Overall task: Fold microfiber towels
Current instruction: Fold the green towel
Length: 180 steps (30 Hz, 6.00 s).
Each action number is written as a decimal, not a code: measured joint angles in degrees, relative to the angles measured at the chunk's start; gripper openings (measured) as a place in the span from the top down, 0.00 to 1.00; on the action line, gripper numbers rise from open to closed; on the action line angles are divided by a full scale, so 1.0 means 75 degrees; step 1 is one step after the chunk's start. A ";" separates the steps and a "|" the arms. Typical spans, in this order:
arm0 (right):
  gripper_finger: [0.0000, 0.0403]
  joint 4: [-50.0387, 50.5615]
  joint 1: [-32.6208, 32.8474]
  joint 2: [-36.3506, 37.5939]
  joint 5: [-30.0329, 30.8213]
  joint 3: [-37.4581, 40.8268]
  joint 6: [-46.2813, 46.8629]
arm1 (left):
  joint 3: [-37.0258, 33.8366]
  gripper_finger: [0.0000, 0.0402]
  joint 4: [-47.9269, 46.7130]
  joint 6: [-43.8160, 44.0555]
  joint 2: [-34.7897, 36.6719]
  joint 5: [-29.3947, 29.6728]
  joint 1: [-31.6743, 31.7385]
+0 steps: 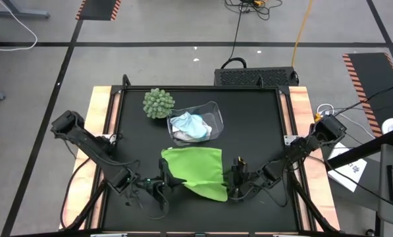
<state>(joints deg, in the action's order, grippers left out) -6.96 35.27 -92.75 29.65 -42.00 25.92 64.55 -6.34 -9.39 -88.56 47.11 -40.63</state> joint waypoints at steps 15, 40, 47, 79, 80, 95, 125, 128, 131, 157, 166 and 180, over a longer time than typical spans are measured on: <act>0.97 -0.0455 0.0006 0.0110 -0.0634 0.0000 -0.0275 | -0.0006 0.99 -0.0362 0.0119 0.0074 0.0129 -0.0035; 0.61 -0.0564 -0.0594 0.0433 -0.1321 0.0000 -0.0022 | -0.0012 0.99 -0.0555 0.0097 0.0482 -0.0101 -0.0065; 0.60 -0.0782 -0.0903 0.0056 -0.2206 0.0000 0.0170 | -0.0012 1.00 -0.0558 0.0061 0.0482 -0.0134 0.0033; 0.60 -0.1241 -0.0676 0.0383 -0.3304 0.0000 0.0771 | -0.0012 0.99 -0.0678 0.0093 0.0476 -0.0285 0.0156; 0.60 -0.1241 -0.0663 0.0360 -0.3262 0.0000 0.0835 | -0.0012 0.99 -0.0677 0.0079 0.0476 -0.0282 0.0159; 0.60 -0.1300 -0.0707 0.0003 -0.2678 0.0000 0.0959 | -0.0012 0.99 -0.0569 -0.0079 0.0476 -0.0305 0.0229; 1.00 0.1448 -0.0793 0.2681 -0.1683 -0.0528 -0.0099 | -0.0012 0.99 -0.1037 0.0031 0.1649 -0.0212 -0.0333; 1.00 0.2214 -0.0642 0.3067 -0.1263 -0.0967 -0.0266 | -0.0012 0.99 -0.1318 0.0225 0.1877 -0.0070 -0.0442; 1.00 0.2469 -0.0505 0.3185 -0.0930 -0.1335 -0.0565 | -0.0012 1.00 -0.1544 0.0403 0.2080 0.0012 -0.0530; 1.00 0.6302 -0.0723 0.3188 0.1820 -0.4994 -0.2277 | -0.0009 1.00 -0.1544 -0.1189 0.3301 0.1440 0.0587; 1.00 0.5795 0.0525 0.2750 0.1831 -0.4279 -0.1157 | -0.0280 1.00 -0.1955 0.0383 0.3062 -0.0211 -0.0167; 1.00 -0.0338 0.2281 -0.0699 0.1832 -0.1983 -0.1000 | -0.2199 1.00 0.1098 0.2045 0.1213 -0.2495 -0.1816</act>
<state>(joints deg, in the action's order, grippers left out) -9.49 52.38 -97.99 43.39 -56.87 18.42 48.06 1.90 5.95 -79.46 28.39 -54.25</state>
